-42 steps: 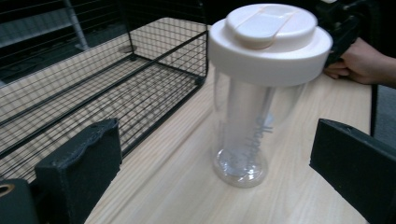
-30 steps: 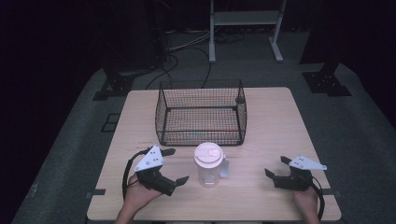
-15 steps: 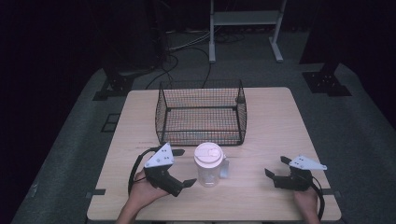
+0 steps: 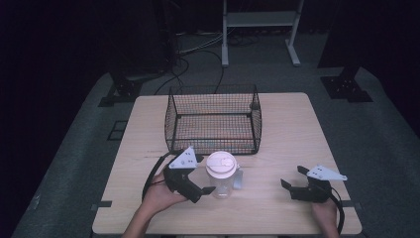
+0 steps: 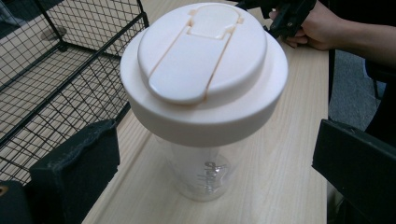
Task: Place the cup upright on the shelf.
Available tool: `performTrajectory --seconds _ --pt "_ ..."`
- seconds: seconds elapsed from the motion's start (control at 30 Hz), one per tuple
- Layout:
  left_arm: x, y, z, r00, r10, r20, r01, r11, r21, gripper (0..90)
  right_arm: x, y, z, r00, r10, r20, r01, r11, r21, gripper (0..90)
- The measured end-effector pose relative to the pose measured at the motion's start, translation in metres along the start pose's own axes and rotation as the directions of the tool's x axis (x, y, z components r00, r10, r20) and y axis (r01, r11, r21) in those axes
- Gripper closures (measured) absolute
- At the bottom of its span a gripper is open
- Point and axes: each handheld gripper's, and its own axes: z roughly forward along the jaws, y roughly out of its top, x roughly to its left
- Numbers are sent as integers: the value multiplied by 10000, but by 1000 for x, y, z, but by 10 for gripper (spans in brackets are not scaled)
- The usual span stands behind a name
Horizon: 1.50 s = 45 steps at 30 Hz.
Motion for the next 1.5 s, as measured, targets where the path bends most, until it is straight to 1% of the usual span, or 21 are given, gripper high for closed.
performTrajectory --seconds 0.03,0.13,0.23,0.37,0.47,0.67,0.77,0.83,0.87,0.9,1.07,1.13,1.23,1.27,1.3,1.5 --pt "0 0 0 10000 0 0 0 10000 0 0 0 0 0 10000 -20 -1 20 10000 4 129" --pt "3 4 6 10000 -33 91 30 9996 295 0 0 0 0 10000 -19 -25 19 10000 12 129" --pt "4 7 10 9999 -58 133 53 9992 389 0 0 0 0 10000 -23 -39 23 10000 10 129" --pt "7 11 17 9996 -49 262 31 9978 660 0 0 0 0 10000 -35 -49 35 10000 -10 129" --pt "8 13 20 9993 -126 343 100 9971 749 0 0 0 0 10000 -33 -46 33 10000 -5 129" --pt "10 21 29 9985 -48 540 -13 9937 1120 0 0 0 0 10000 -24 -68 24 10000 17 129" --pt "11 23 31 9982 -50 599 -22 9928 1197 0 -1 0 1 10000 -32 -74 32 10000 11 129" --pt "12 25 34 9981 -49 607 -35 9904 1381 0 -1 0 1 10000 -33 -80 33 10000 13 129" --pt "12 25 34 9981 -49 607 -35 9904 1381 0 -1 0 1 10000 -36 -83 36 10000 14 129" --pt "12 26 36 9978 -106 659 11 9898 1427 0 -1 0 1 10000 -29 -92 29 10000 20 129" --pt "13 30 40 9968 -108 792 -22 9868 1621 0 -1 0 1 10000 -46 -86 46 10000 15 129" --pt "14 32 41 9963 -68 862 -86 9840 1779 1 0 0 1 10000 -35 -87 36 10000 26 129" --pt "14 33 42 9966 -64 820 -84 9838 1791 22 -1 0 1 10000 -28 -90 28 10000 18 129" --pt "14 33 42 9967 -44 812 -107 9828 1843 22 -1 0 1 10000 -28 -90 28 10000 18 129" --pt "15 34 43 9964 -62 841 -100 9815 1911 44 -1 0 1 10000 -21 -96 21 10000 20 129" --pt "15 36 42 9966 -85 822 -88 9781 2080 52 -1 0 1 9999 -17 -103 17 10000 11 129"
